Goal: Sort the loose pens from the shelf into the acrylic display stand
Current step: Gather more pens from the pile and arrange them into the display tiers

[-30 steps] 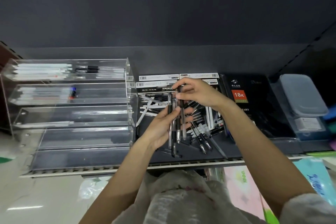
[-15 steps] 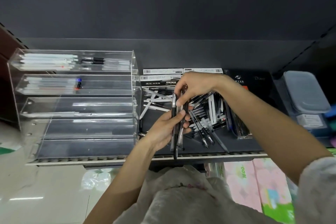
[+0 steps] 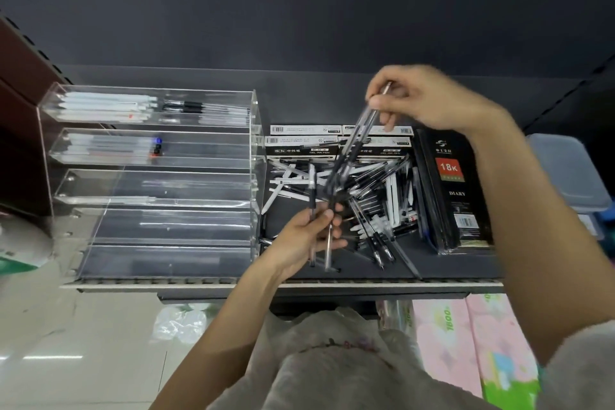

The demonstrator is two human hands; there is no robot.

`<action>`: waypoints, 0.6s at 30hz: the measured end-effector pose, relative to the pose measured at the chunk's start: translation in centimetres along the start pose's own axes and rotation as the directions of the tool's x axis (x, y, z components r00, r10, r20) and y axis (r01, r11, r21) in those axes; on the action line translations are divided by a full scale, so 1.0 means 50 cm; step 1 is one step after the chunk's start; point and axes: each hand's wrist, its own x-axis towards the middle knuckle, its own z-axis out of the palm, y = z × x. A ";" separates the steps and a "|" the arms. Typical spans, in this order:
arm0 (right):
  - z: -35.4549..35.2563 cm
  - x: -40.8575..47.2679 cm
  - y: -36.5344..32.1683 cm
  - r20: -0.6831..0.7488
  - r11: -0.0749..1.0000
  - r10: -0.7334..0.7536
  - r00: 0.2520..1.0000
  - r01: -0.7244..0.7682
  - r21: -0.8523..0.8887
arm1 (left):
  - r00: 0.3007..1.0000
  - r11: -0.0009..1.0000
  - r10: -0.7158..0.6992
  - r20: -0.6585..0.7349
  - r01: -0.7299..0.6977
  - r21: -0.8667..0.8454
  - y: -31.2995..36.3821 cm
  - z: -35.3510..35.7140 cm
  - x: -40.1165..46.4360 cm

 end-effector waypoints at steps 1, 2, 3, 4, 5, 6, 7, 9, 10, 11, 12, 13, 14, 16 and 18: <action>0.005 -0.018 0.006 -0.108 0.991 -0.007 0.994 0.021 0.128 | 0.997 0.997 0.017 -0.074 -0.023 -0.079 0.003 -0.001 0.004; 0.021 -0.036 0.015 -0.247 0.972 -0.016 0.969 0.073 0.223 | 0.989 0.985 0.040 -0.144 -0.063 -0.161 0.006 -0.001 0.010; 0.050 -0.053 0.024 -0.395 0.954 -0.012 0.919 0.129 0.270 | 0.978 0.964 0.067 -0.199 -0.115 -0.240 0.010 0.001 0.016; 0.087 -0.069 0.033 -0.518 0.941 0.003 0.855 0.172 0.290 | 0.968 0.935 0.096 -0.234 -0.168 -0.312 0.013 0.005 0.024; 0.131 -0.084 0.040 -0.606 0.928 0.025 0.795 0.206 0.310 | 0.961 0.902 0.120 -0.250 -0.211 -0.377 0.017 0.012 0.031; 0.176 -0.097 0.047 -0.660 0.910 0.055 0.750 0.235 0.343 | 0.957 0.872 0.136 -0.256 -0.238 -0.428 0.021 0.021 0.038; 0.220 -0.108 0.053 -0.688 0.885 0.098 0.719 0.254 0.391 | 0.953 0.853 0.154 -0.261 -0.262 -0.452 0.022 0.029 0.045; 0.294 -0.124 0.064 -0.703 0.823 0.219 0.677 0.259 0.506 | 0.943 0.843 0.184 -0.278 -0.297 -0.449 0.022 0.046 0.051; 0.322 -0.130 0.068 -0.696 0.791 0.287 0.658 0.247 0.560 | 0.938 0.836 0.185 -0.293 -0.307 -0.454 0.021 0.052 0.055; 0.343 -0.136 0.073 -0.686 0.763 0.348 0.639 0.232 0.603 | 0.937 0.821 0.172 -0.302 -0.306 -0.481 0.022 0.059 0.056; 0.360 -0.141 0.077 -0.681 0.749 0.389 0.621 0.216 0.626 | 0.941 0.807 0.163 -0.297 -0.300 -0.508 0.021 0.064 0.058; 0.373 -0.145 0.083 -0.684 0.755 0.409 0.604 0.197 0.625 | 0.948 0.797 0.160 -0.275 -0.289 -0.531 0.020 0.068 0.057; 0.382 -0.149 0.087 -0.696 0.774 0.414 0.587 0.176 0.608 | 0.952 0.795 0.161 -0.261 -0.282 -0.538 0.019 0.073 0.057; 0.391 -0.151 0.090 -0.719 0.808 0.408 0.563 0.144 0.571 | 0.950 0.792 0.169 -0.264 -0.290 -0.537 0.012 0.082 0.058; 0.396 -0.152 0.088 -0.717 0.824 0.410 0.563 0.108 0.557 | 0.943 0.798 0.170 -0.288 -0.303 -0.521 0.005 0.089 0.058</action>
